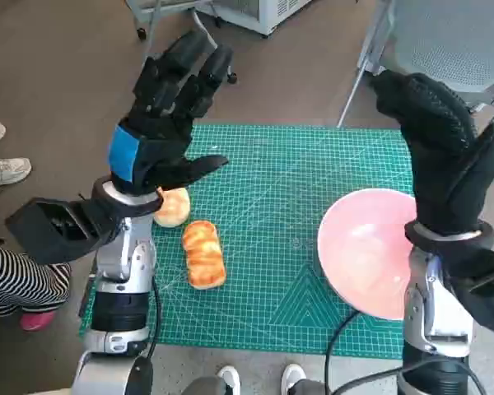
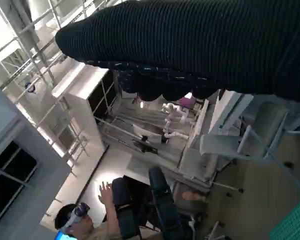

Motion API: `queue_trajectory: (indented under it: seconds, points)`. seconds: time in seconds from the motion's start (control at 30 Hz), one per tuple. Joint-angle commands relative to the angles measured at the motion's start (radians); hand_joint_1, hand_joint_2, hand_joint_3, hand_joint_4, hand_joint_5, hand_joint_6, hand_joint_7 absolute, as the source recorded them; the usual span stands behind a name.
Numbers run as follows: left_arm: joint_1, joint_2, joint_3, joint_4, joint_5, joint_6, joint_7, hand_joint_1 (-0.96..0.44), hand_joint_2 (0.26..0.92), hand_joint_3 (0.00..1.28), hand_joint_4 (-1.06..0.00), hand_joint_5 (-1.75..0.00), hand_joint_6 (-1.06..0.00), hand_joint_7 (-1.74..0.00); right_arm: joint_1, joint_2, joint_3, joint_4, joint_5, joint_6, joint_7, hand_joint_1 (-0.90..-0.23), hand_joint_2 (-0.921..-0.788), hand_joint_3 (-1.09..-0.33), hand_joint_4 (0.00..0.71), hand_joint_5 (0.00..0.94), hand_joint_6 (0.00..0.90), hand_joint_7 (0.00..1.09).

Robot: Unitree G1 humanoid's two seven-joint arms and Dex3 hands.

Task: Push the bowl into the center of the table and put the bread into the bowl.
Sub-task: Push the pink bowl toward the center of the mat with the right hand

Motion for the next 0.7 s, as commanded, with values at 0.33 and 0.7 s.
queue_trajectory:
  seconds: [0.33,0.7]
  points:
    - [0.013,-0.003,-0.001,-0.011,-0.007,0.009,0.001,-0.26,0.9,0.0,-0.21,0.0,0.0,-0.56,0.035,-0.002,-0.006,-0.001,-0.006,0.001,-0.001,-0.707,-0.921,-0.657,0.187,0.0,0.039,0.58]
    - [0.017,-0.005,-0.002,-0.019,-0.005,0.012,0.004,-0.26,0.901,0.0,-0.21,0.0,0.0,-0.57,0.039,-0.004,-0.007,-0.013,-0.006,0.012,-0.005,-0.699,-0.921,-0.658,0.185,0.0,0.042,0.59]
